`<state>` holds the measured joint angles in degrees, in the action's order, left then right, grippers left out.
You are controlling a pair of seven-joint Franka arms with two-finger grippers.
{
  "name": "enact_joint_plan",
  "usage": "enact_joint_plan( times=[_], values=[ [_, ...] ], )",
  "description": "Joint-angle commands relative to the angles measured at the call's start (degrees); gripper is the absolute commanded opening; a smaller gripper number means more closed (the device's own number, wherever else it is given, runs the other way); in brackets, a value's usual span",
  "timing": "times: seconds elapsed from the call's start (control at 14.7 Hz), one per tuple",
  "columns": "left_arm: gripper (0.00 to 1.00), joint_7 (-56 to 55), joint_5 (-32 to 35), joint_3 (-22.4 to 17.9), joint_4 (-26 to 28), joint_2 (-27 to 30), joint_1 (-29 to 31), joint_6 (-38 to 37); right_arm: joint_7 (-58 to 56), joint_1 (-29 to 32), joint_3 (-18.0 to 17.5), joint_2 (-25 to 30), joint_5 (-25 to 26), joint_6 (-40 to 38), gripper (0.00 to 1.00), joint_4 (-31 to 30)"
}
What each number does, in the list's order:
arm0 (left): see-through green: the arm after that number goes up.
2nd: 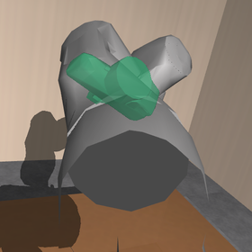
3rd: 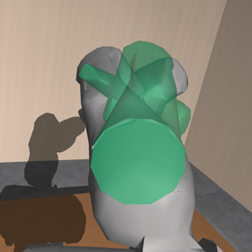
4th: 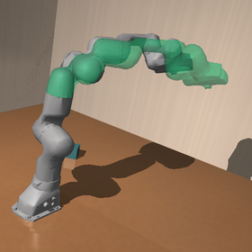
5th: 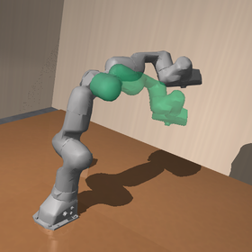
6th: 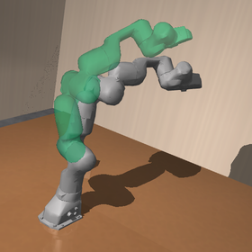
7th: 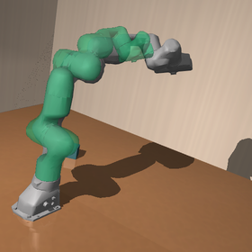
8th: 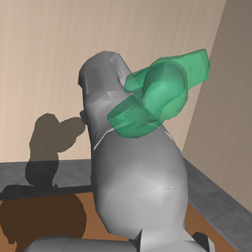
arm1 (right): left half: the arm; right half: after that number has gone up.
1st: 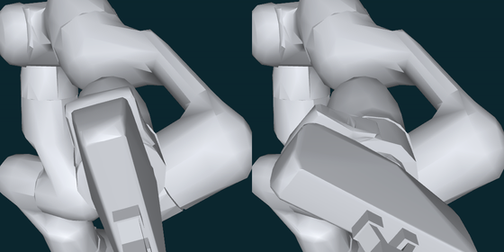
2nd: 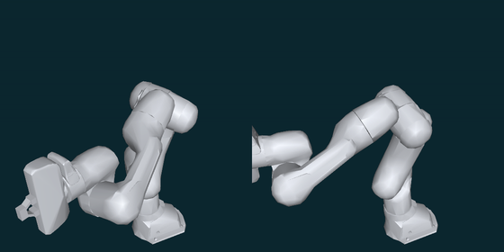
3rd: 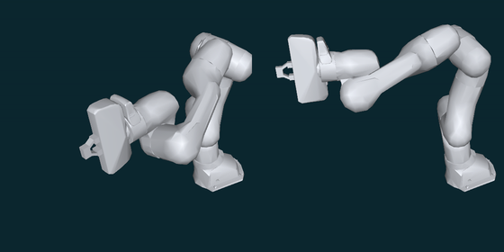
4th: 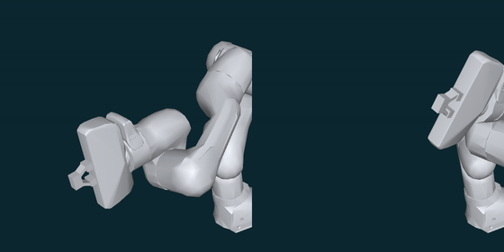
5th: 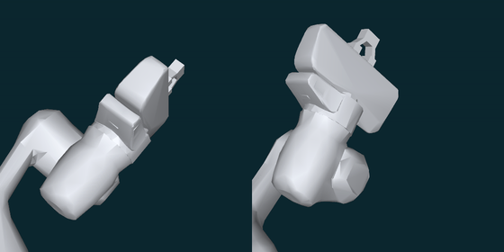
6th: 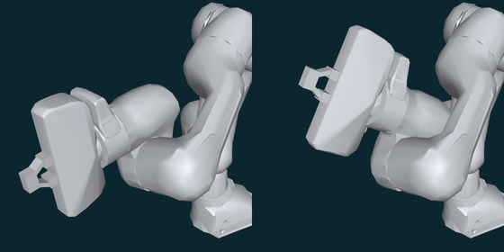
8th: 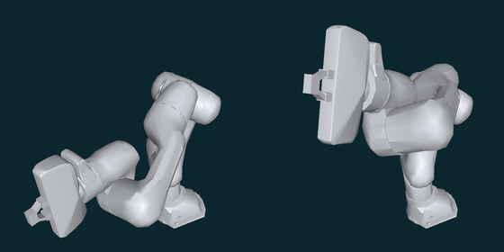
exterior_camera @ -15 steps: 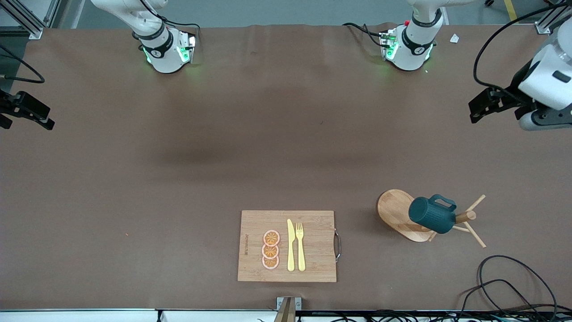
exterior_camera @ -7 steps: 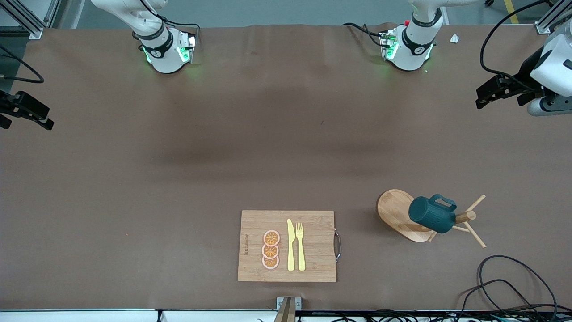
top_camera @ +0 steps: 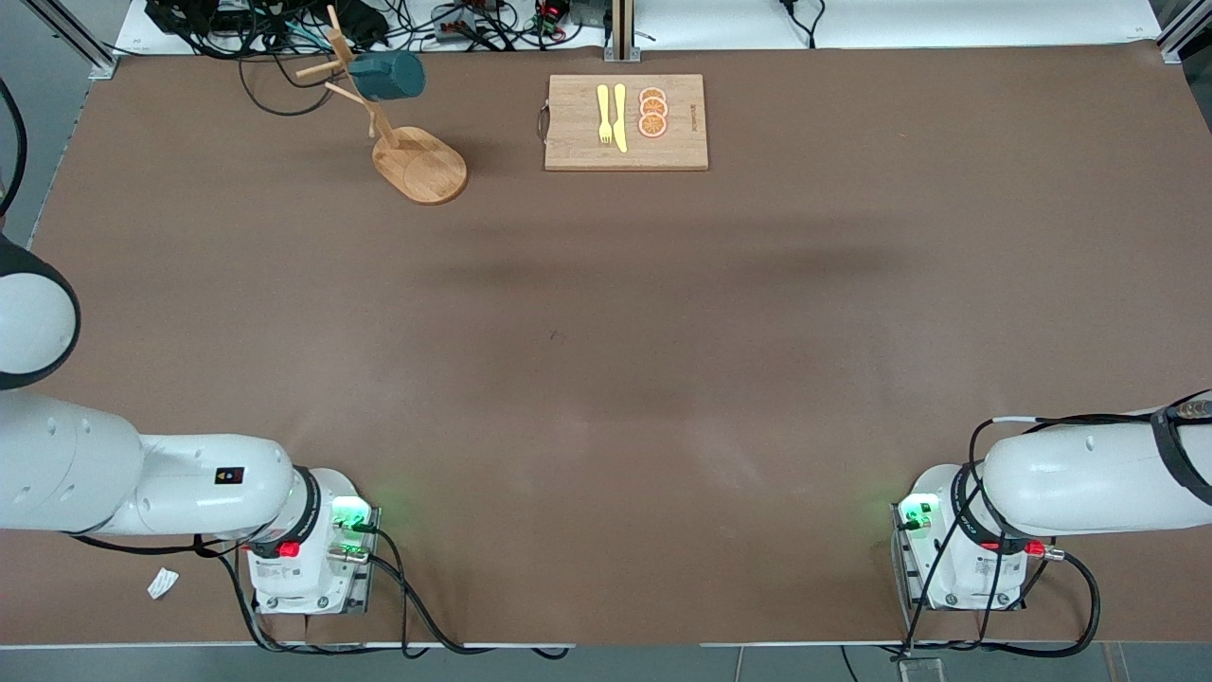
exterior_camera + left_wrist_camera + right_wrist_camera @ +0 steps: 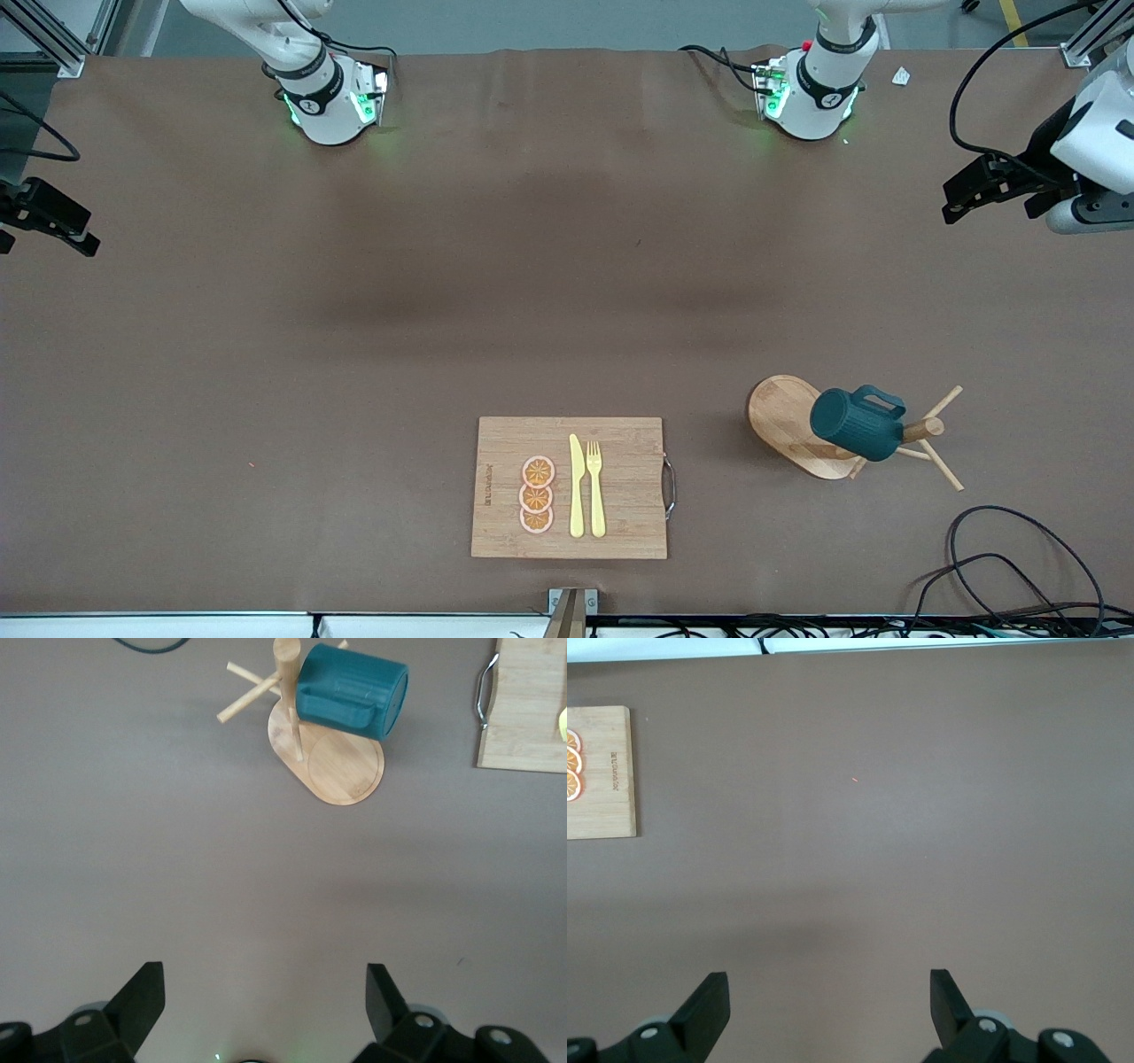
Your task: Pass cup and hang on rack
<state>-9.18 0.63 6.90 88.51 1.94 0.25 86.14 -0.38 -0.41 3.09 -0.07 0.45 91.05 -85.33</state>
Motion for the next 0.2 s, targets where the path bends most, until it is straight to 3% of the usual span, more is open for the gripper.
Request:
enact_joint_plan(
  times=[0.0,0.14],
  values=[
    [1.00,1.18,-0.10,-0.05,-0.62,0.35,-0.25,-0.79,-2.59,1.02,-0.45,1.03,0.87,-1.13,1.00,-0.72],
    [1.00,1.27,-0.10,-0.05,-0.54,0.26,-0.16,-1.15,-2.78,1.11,-0.36,1.03,0.87,-1.13,1.00,-0.72]
  ],
)
